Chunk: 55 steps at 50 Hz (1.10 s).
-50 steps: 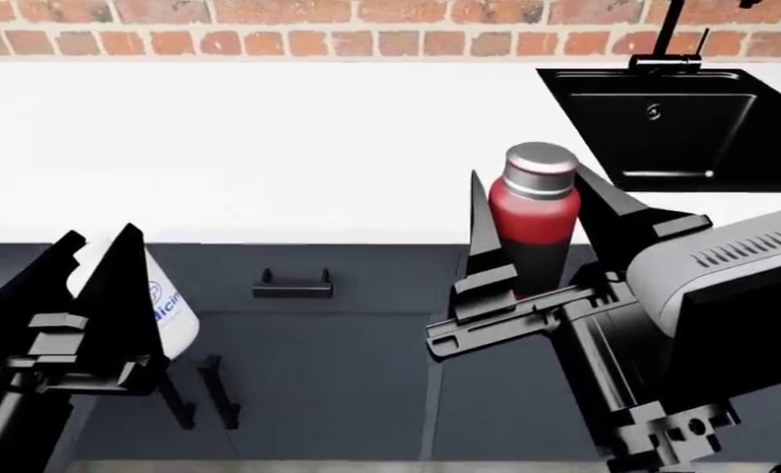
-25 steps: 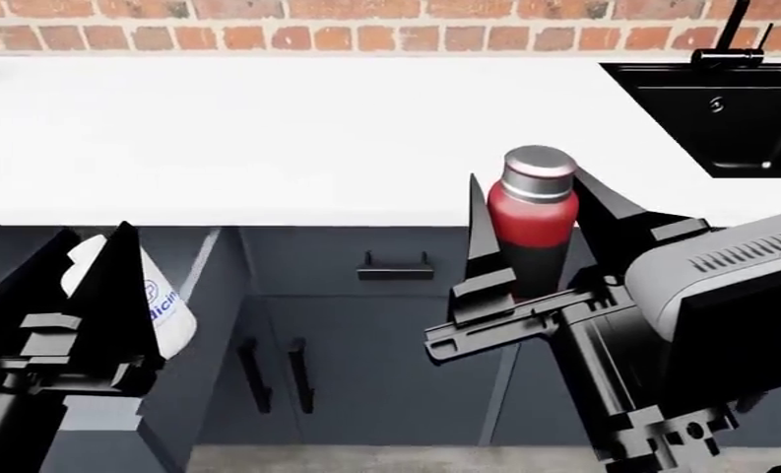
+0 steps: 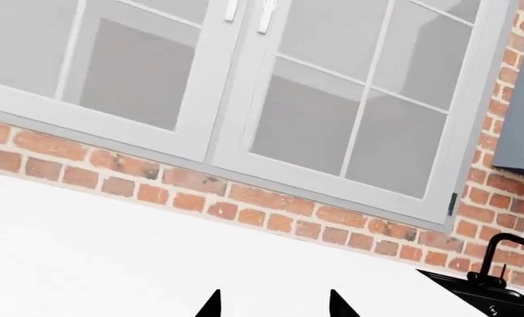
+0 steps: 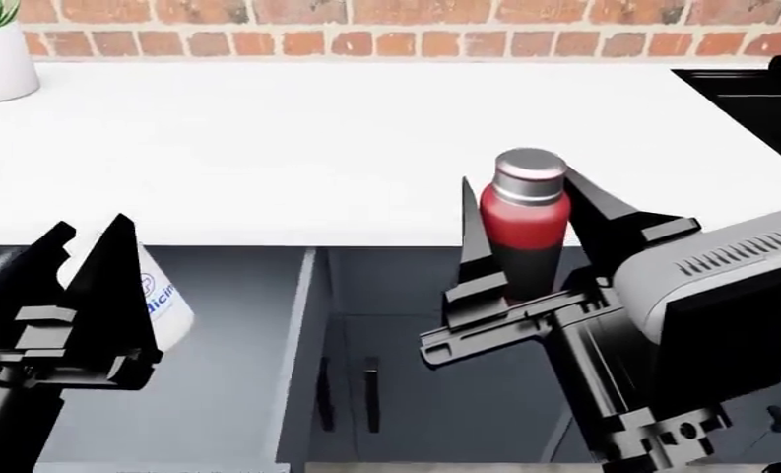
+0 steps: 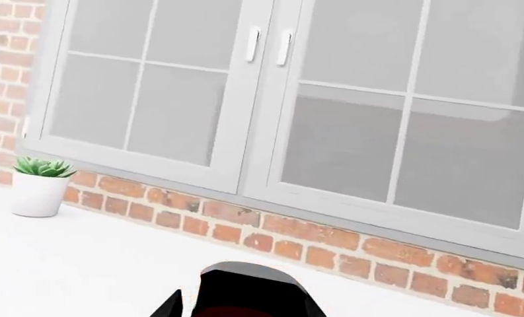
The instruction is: Pick and place the shaker into the drawer. Then close the cabinet.
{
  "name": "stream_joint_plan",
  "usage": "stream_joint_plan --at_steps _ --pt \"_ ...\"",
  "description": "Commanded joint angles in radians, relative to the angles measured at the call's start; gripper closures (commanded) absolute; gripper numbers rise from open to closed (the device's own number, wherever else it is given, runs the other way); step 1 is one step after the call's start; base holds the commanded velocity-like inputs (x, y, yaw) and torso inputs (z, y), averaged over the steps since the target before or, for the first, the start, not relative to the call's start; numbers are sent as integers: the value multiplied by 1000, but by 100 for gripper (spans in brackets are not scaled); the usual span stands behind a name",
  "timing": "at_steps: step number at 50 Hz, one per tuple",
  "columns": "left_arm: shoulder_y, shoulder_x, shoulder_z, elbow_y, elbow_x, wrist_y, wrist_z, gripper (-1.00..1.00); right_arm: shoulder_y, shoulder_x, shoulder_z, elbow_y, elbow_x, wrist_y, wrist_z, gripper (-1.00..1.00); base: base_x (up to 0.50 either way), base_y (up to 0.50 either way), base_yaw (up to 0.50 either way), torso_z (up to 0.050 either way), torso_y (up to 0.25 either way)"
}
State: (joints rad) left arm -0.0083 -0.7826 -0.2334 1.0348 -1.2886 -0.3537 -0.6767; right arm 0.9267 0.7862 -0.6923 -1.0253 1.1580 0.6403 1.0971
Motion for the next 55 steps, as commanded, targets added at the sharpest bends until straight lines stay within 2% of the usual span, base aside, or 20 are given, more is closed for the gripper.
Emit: stream_joint_plan --at_steps 1,14,20,28,35,38,42,48,55 --pt "1 -10 16 -1 -3 26 -9 100 8 3 -21 0 -23 5 -14 100 393 416 0 0 10" --pt "15 -19 42 4 18 46 -11 100 -20 14 -40 -4 -64 -38 -24 100 380 433 0 0 1" --pt "4 -32 61 5 15 55 -21 100 -15 23 -47 -2 -57 -35 -5 100 0 0 0 0 2" --pt "-97 -64 142 -49 32 -19 -66 100 20 30 -52 -2 -21 -18 31 100 0 0 0 0 0" --pt "-114 -42 283 -146 263 -99 37 100 75 22 -64 -15 23 1 72 100 0 0 0 0 0" --pt "-160 -36 348 -207 337 -134 78 100 87 26 -76 -17 27 -6 81 100 0 0 0 0 0" --pt "-207 -29 415 -275 400 -169 119 100 96 37 -93 -17 24 -21 88 100 0 0 0 0 0" --pt "-186 -19 487 -362 511 -153 171 100 107 48 -121 -16 19 -40 98 100 0 0 0 0 0" --pt "-240 -9 517 -446 566 -172 183 100 113 57 -143 -13 13 -58 102 100 0 0 0 0 0"
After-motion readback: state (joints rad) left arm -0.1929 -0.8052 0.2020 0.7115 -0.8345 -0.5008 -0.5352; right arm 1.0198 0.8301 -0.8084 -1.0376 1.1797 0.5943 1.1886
